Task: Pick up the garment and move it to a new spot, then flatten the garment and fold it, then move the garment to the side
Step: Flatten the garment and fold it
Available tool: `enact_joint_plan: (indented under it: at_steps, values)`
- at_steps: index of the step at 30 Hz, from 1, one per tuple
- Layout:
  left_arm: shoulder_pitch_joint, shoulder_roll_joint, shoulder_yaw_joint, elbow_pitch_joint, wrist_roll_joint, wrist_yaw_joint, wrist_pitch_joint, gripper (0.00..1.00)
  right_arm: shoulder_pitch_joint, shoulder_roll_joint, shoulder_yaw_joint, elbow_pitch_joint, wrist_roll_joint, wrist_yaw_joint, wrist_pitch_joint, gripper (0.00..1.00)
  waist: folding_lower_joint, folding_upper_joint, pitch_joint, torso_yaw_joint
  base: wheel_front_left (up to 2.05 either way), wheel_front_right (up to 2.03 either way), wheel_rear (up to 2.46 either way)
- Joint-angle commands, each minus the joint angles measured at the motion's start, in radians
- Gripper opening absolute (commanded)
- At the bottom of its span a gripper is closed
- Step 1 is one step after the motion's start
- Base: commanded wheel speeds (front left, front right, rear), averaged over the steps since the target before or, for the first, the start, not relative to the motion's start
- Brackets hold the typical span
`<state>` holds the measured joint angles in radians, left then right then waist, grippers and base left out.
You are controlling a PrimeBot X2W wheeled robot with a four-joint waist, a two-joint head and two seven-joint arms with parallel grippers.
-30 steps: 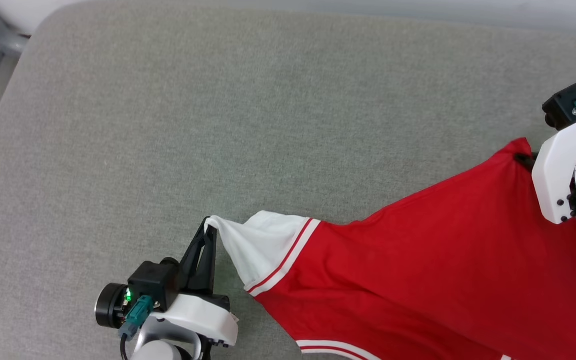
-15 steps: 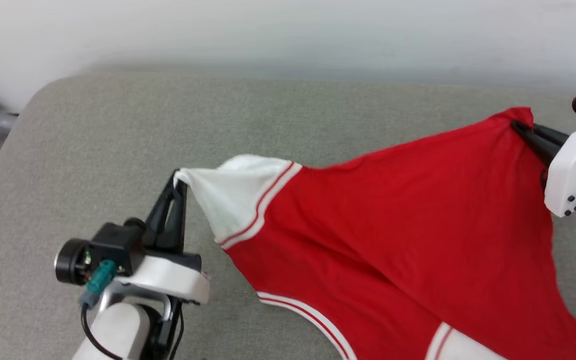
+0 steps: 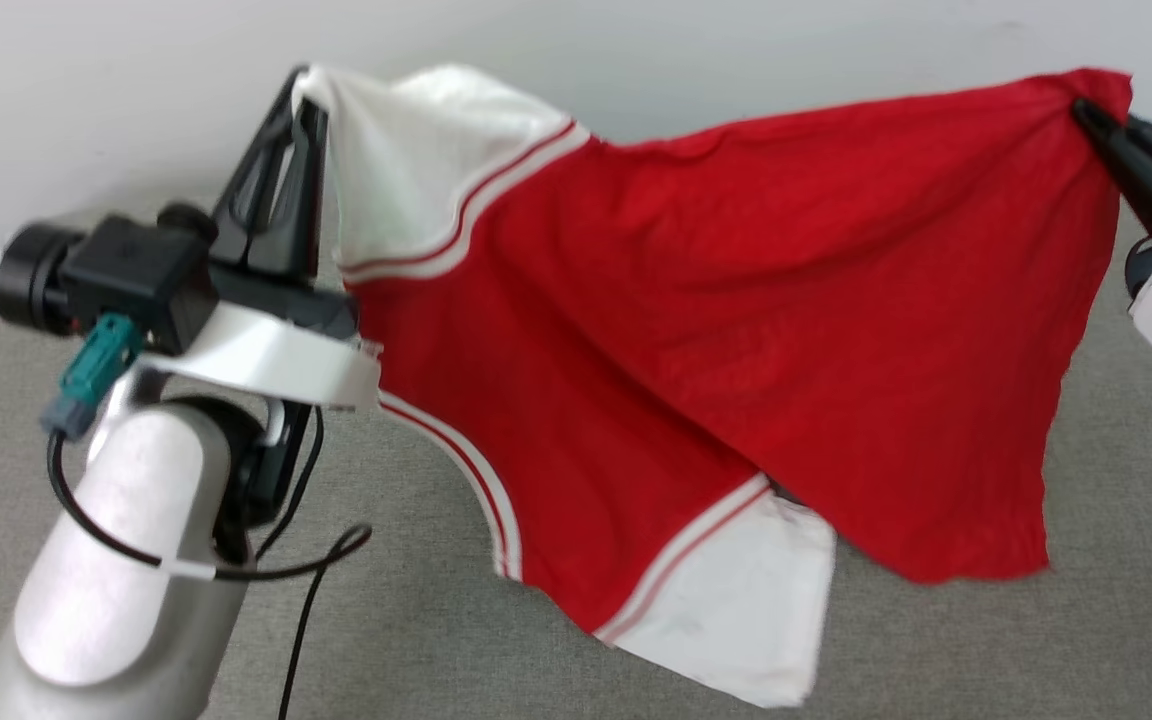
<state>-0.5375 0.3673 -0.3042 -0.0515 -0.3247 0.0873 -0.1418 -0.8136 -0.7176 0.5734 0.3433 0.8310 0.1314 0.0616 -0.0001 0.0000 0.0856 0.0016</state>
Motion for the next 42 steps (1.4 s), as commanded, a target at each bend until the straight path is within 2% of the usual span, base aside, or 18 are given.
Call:
enact_joint_plan:
  at_steps: [1,9,12,19,24,29,36,42]
  values:
    - [-0.018,0.001,-0.001,-0.003,0.006,-0.004,0.004,0.00,0.010,0.006,-0.009,-0.008,-0.004,-0.001,0.000,0.00,0.0001,0.0000,0.004,-0.003,0.00,0.00,0.00]
    - [-0.253,-0.020,-0.033,0.040,0.019,-0.054,0.050,0.00,-0.025,0.042,-0.162,-0.097,-0.090,-0.001,0.085,0.00,0.0001,0.0000,0.074,-0.018,0.00,0.00,0.00]
    - [-0.353,-0.034,-0.030,0.079,0.015,-0.060,0.060,0.00,-0.065,0.059,-0.213,-0.107,-0.124,-0.001,0.118,0.00,0.0001,0.0000,0.114,-0.020,0.00,0.00,0.00]
    - [-0.635,-0.053,-0.034,0.189,0.040,-0.093,0.081,0.00,-0.248,0.095,-0.312,-0.081,-0.189,-0.001,0.178,0.00,0.0001,0.0000,0.245,-0.027,0.00,0.00,0.00]
    - [-0.862,-0.060,-0.042,0.292,0.072,-0.120,0.085,0.00,-0.431,0.128,-0.367,-0.014,-0.232,-0.001,0.186,0.00,0.0001,0.0000,0.337,-0.032,0.00,0.00,0.00]
    - [-1.071,-0.070,-0.030,0.417,0.081,-0.136,0.068,0.00,-0.626,0.151,-0.372,0.064,-0.292,-0.001,0.171,0.00,0.0001,0.0000,0.407,-0.033,0.00,0.00,0.00]
    - [-1.299,-0.054,-0.031,0.563,0.108,-0.160,0.026,0.00,-0.857,0.179,-0.336,0.174,-0.338,-0.001,0.115,0.00,0.0001,0.0000,0.478,-0.033,0.00,0.00,0.00]
    - [-1.349,-0.054,-0.045,0.638,0.104,-0.175,0.003,0.00,-0.960,0.189,-0.280,0.275,-0.351,-0.001,0.056,0.00,0.0001,0.0000,0.528,-0.018,0.00,0.00,0.00]
